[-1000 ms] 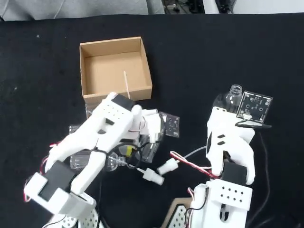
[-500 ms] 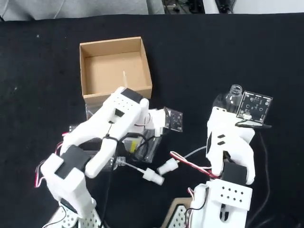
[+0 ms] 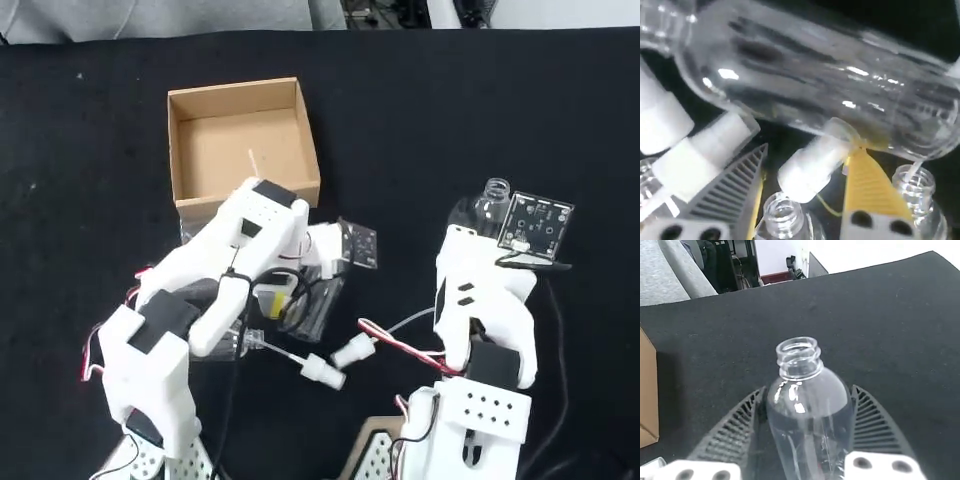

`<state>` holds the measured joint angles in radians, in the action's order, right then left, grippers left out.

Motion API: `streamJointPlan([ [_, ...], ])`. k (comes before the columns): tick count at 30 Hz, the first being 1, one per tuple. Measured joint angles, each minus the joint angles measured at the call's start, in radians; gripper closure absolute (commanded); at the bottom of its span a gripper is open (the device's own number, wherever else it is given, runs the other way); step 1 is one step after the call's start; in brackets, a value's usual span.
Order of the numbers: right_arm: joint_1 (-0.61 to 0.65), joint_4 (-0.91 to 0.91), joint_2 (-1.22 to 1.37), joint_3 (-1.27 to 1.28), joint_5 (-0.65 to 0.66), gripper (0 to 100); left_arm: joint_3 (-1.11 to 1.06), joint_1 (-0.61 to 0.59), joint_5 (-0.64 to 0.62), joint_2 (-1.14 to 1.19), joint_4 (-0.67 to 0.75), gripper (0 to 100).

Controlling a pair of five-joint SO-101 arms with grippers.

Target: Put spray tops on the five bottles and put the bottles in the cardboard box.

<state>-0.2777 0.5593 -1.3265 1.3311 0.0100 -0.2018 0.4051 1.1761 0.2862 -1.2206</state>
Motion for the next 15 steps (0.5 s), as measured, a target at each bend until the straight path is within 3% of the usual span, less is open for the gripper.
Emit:
streamJointPlan([
  [11, 0.000, 0.000, 0.000, 0.000, 0.000, 84.0, 0.000, 0.000, -0.029, 0.000, -0.002, 78],
  [15, 0.000, 0.000, 0.000, 0.000, 0.000, 84.0, 0.000, 0.000, -0.029, 0.000, -0.005, 84],
])
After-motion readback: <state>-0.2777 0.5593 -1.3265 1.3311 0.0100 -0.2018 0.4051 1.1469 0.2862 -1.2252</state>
